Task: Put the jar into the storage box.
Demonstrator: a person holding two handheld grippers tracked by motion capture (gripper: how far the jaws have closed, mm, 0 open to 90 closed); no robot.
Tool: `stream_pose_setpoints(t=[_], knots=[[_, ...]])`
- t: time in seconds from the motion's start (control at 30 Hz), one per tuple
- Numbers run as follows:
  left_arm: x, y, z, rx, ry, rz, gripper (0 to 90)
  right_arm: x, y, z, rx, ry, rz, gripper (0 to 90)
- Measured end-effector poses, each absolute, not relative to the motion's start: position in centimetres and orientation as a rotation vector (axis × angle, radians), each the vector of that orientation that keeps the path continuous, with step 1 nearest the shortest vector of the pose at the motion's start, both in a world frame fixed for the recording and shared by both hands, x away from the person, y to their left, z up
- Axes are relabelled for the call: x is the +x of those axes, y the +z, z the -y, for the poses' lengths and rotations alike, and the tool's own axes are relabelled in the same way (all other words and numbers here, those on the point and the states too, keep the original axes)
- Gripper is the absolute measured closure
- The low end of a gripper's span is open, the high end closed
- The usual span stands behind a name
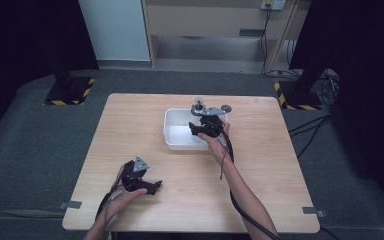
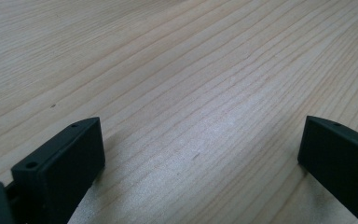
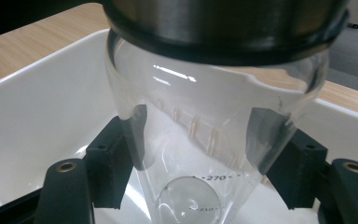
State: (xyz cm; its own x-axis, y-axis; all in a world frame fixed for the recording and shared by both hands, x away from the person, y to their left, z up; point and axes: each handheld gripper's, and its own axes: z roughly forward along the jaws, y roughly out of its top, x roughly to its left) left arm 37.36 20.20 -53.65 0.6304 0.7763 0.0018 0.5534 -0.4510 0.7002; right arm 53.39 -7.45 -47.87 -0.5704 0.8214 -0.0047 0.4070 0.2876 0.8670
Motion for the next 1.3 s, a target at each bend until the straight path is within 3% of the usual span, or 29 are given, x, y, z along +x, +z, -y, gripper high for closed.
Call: stream_pose_setpoints(t=[0.37,0.73,1.3], knots=[[37.4,-53.6,-20.2,2.175,0.426,-1.035,0.0,53.2,-48.1,7.6,1.103,1.228,-2.096,30.9],[37.4,-53.6,-20.2,2.175,0.426,-1.035,0.0,52.7,-48.1,7.7,1.142,1.242,-2.069,14.4],[37.4,-53.6,-20.2,2.175,0.426,-1.035,0.0,51.2,-47.1,8.3,1.123,1.275,-2.061,7.4]])
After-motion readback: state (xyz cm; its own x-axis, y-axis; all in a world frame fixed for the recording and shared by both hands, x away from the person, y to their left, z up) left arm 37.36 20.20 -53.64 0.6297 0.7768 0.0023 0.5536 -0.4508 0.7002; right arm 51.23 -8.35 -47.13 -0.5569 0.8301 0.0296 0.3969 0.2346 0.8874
